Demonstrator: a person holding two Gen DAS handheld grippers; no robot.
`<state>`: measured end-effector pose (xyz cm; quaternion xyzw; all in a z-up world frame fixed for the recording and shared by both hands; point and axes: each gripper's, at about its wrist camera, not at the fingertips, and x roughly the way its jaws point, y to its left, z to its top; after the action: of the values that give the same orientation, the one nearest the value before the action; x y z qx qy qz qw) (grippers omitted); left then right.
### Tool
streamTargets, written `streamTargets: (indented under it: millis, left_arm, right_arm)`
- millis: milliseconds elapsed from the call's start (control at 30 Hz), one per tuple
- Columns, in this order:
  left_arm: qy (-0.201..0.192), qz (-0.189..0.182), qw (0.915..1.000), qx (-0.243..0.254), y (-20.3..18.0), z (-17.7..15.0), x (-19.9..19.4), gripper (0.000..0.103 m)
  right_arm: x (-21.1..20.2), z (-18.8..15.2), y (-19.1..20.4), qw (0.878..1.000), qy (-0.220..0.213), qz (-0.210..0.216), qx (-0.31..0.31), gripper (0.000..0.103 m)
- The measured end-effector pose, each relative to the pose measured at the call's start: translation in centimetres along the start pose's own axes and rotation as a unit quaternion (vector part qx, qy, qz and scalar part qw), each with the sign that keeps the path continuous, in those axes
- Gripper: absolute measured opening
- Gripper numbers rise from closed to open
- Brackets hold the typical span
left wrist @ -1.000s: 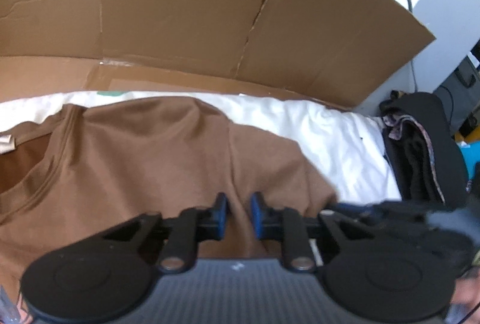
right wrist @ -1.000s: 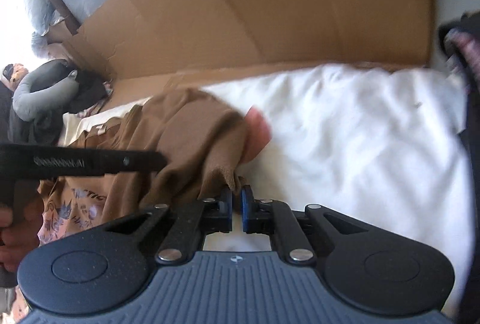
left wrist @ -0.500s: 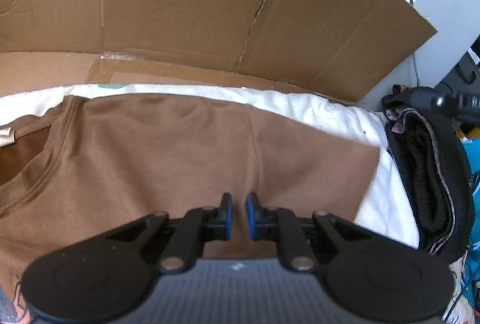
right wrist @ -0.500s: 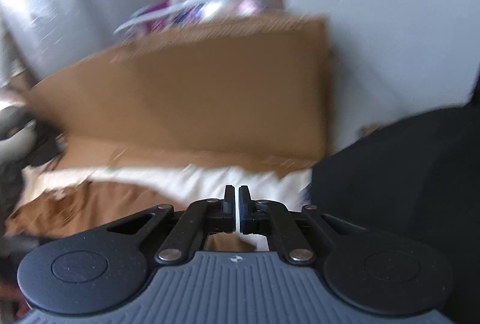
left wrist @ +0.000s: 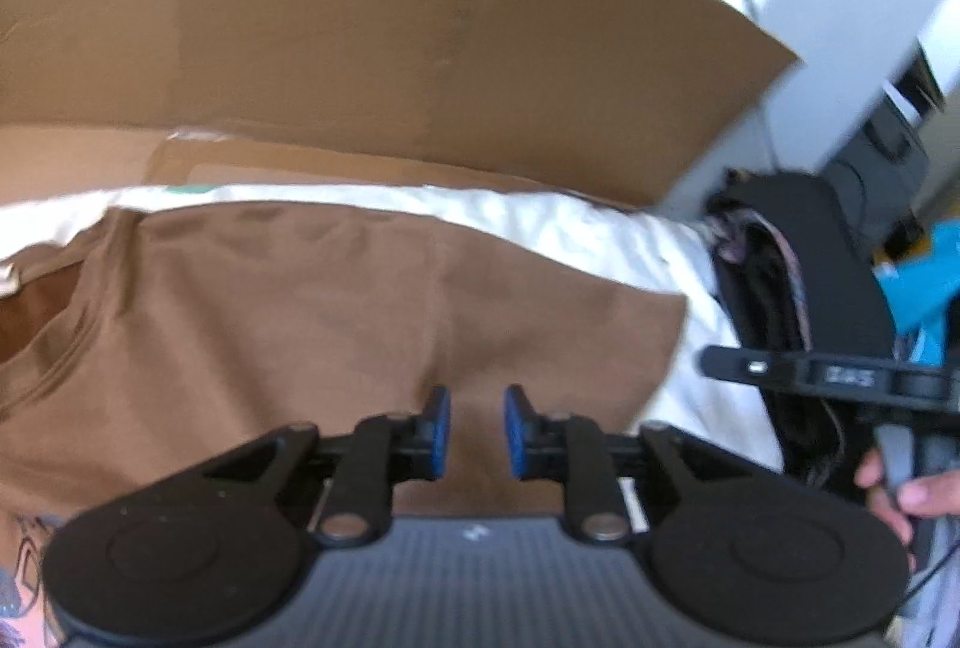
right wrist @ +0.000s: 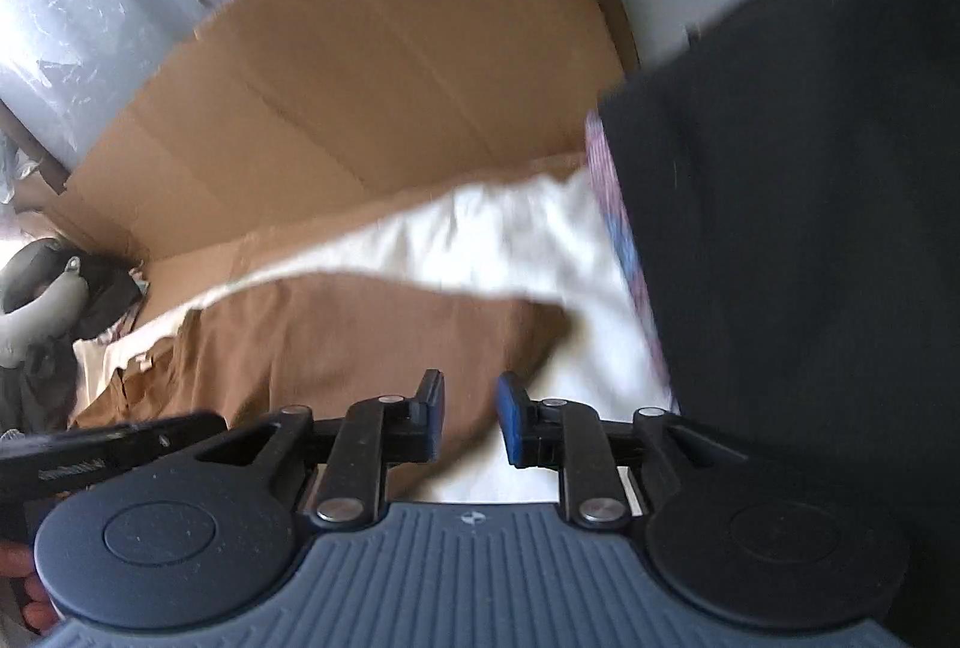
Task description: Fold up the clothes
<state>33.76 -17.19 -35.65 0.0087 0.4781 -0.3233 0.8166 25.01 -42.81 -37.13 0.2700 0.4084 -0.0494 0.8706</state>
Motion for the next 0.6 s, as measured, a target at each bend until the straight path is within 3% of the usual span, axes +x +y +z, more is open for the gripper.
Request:
streamTargets:
  millis: [200, 300, 433, 600]
  left_arm:
    - [0.016, -0.003, 0.9981, 0.059, -3.7, -0.8, 2.2, 0.054]
    - [0.021, -0.002, 0.9931, 0.116, -5.8, -1.3, 3.6, 0.061]
    - [0.035, 0.012, 0.9806, 0.192, -8.0, -1.6, 5.8, 0.063]
    - [0.053, 0.025, 0.9785, 0.197, -7.6, -1.6, 6.8, 0.058]
  right_arm:
    - [-1.7, -2.7, -0.3, 1.0, -0.005, 0.013, 0.008, 0.037]
    - [-2.9, -4.0, -0.4, 1.0, -0.008, 0.014, 0.012, 0.041]
    - [-3.6, -5.2, -0.8, 1.0, -0.003, 0.008, 0.012, 0.042]
    - [-3.8, -6.4, -1.4, 0.999, 0.013, 0.013, 0.031, 0.045]
